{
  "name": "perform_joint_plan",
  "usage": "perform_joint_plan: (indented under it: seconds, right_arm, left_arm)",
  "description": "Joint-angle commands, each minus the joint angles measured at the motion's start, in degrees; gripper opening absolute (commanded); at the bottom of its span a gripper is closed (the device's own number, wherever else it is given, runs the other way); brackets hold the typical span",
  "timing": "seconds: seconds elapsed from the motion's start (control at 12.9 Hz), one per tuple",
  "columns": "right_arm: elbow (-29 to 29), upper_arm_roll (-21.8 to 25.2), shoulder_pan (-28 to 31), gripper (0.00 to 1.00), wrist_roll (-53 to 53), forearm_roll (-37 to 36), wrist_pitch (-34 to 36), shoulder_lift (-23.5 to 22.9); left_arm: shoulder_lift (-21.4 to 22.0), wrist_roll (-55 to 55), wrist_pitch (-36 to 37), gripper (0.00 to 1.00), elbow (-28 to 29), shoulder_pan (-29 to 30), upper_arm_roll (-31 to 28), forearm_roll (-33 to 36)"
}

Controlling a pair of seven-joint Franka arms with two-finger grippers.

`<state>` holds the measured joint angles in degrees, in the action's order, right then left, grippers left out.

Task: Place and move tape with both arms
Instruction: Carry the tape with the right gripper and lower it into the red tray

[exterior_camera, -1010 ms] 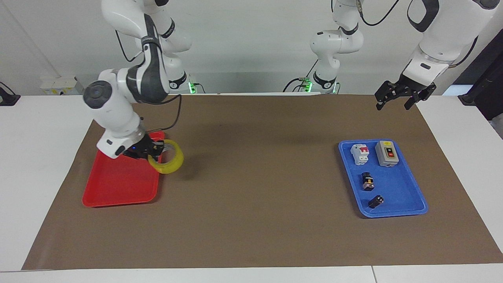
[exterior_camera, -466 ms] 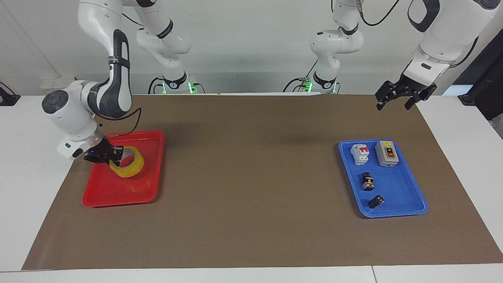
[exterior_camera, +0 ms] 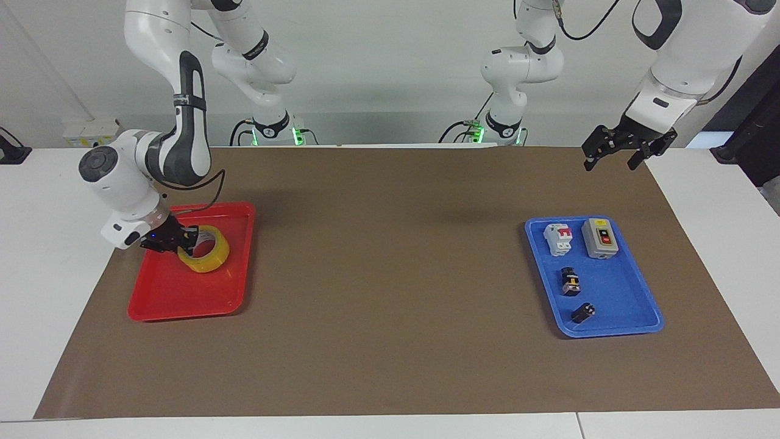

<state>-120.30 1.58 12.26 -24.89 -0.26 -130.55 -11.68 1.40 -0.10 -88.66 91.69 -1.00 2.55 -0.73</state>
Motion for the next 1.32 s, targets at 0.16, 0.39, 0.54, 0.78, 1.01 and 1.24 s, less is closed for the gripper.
perform_joint_plan:
  seconds: [0.16, 0.39, 0.54, 0.78, 1.01, 1.24]
  right_arm:
    - [-3.2, -0.7, 1.1, 0.00, -1.2, -4.0, -5.1, 0.8]
    - [-3.3, -0.7, 2.2, 0.00, -1.2, -4.0, -5.2, 0.7]
    - [-3.5, -0.7, 2.5, 0.00, -1.2, -4.0, -5.0, 0.8]
    - [-2.9, -0.7, 2.5, 0.83, -1.4, -4.0, -3.7, 0.8]
    - [2.2, -1.4, 1.7, 1.00, -1.2, -3.3, 3.2, 1.9]
    - [15.3, -4.3, 1.6, 1.00, 0.3, -1.7, 18.0, 2.2]
  left_arm:
    - [1.1, 0.4, 1.0, 1.00, 0.4, 0.1, -0.1, 1.0]
    - [1.1, 0.4, 1.0, 1.00, 0.4, 0.1, -0.1, 1.0]
    - [1.1, 0.4, 1.0, 1.00, 0.4, 0.1, -0.1, 1.0]
    - [1.1, 0.4, 1.0, 1.00, 0.4, 0.1, -0.1, 1.1]
    - [1.1, 0.4, 1.0, 1.00, 0.4, 0.1, -0.1, 1.0]
    - [1.1, 0.4, 1.0, 1.00, 0.4, 0.1, -0.1, 1.0]
